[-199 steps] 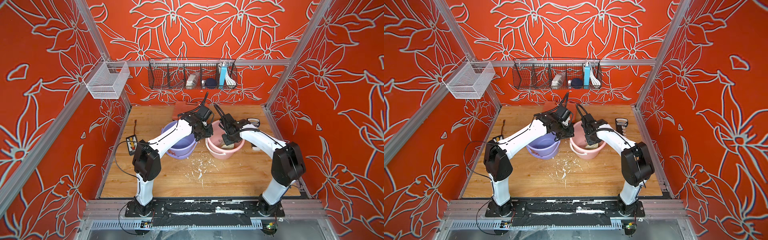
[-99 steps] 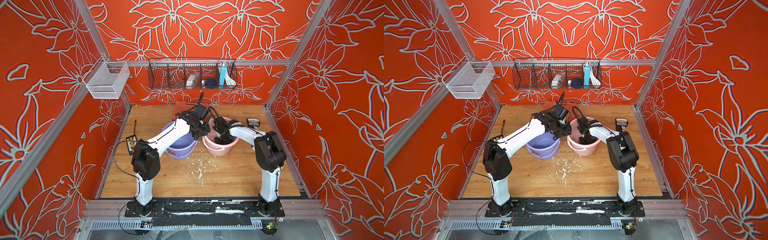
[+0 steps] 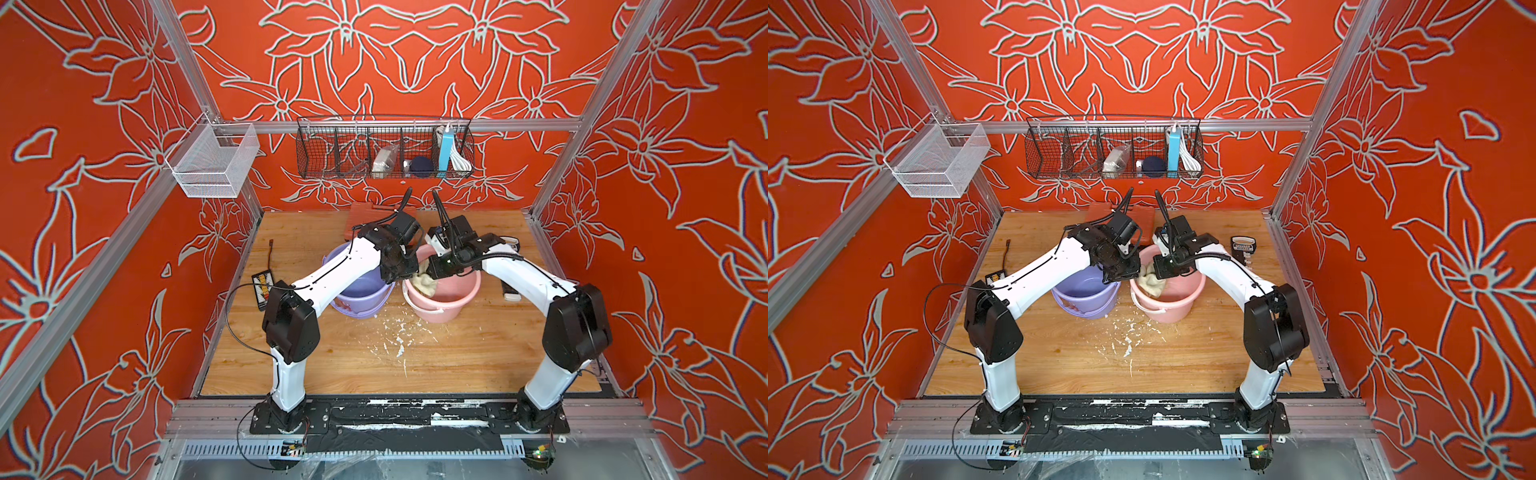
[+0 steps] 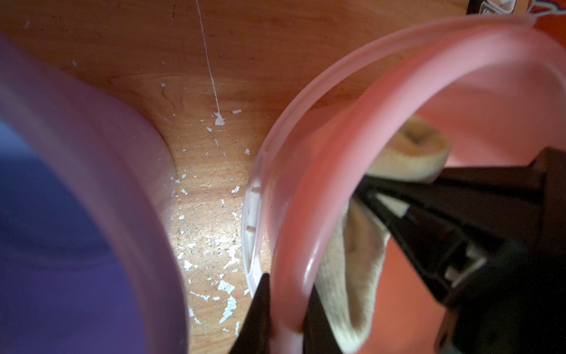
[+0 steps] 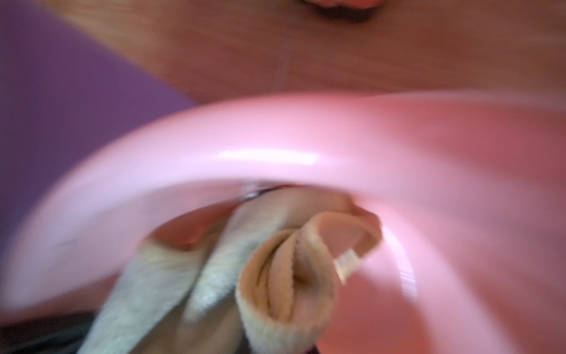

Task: Wipe the inside of the bucket with a cloth
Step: Wipe the dirt from the inside of the bucket.

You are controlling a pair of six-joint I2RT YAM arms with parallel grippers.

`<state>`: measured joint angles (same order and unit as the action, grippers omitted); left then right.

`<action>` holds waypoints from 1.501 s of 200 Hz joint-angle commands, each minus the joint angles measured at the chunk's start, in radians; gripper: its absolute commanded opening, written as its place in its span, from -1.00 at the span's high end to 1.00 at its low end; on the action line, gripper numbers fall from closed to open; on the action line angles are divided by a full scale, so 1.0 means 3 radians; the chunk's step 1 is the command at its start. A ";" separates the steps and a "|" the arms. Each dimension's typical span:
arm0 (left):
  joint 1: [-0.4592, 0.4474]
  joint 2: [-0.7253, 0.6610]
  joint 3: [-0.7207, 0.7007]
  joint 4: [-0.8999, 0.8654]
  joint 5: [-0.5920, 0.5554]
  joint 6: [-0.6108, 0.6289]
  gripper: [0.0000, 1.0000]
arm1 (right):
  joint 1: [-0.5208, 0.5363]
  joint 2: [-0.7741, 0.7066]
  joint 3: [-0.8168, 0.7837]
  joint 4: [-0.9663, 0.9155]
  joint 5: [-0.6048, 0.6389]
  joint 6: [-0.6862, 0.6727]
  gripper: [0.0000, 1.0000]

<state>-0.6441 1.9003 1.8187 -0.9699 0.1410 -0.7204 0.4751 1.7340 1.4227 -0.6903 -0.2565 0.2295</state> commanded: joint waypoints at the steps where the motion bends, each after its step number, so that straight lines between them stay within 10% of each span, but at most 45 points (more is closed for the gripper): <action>1: -0.0041 -0.0057 0.0058 -0.0333 -0.0026 0.0048 1.00 | -0.0014 -0.0022 -0.0061 -0.0534 0.1212 -0.0190 1.00; 105: -0.0041 0.0380 0.0551 -0.0539 -0.0101 0.0066 1.00 | 0.0002 -0.0795 -0.0805 0.0130 0.0651 -0.0486 1.00; 203: -0.0041 0.0386 0.0570 -0.0406 0.0033 0.0084 1.00 | 0.0004 0.0310 -0.0120 -0.0523 0.1066 -0.0411 1.00; 300: -0.0007 0.0568 0.0774 -0.0461 -0.0022 0.0045 1.00 | 0.0104 0.0008 -0.0285 -0.0462 0.0770 -0.0333 1.00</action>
<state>-0.6476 2.0315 2.0323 -1.1057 0.1394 -0.7139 0.4980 1.7489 1.4040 -0.7441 -0.0044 0.1349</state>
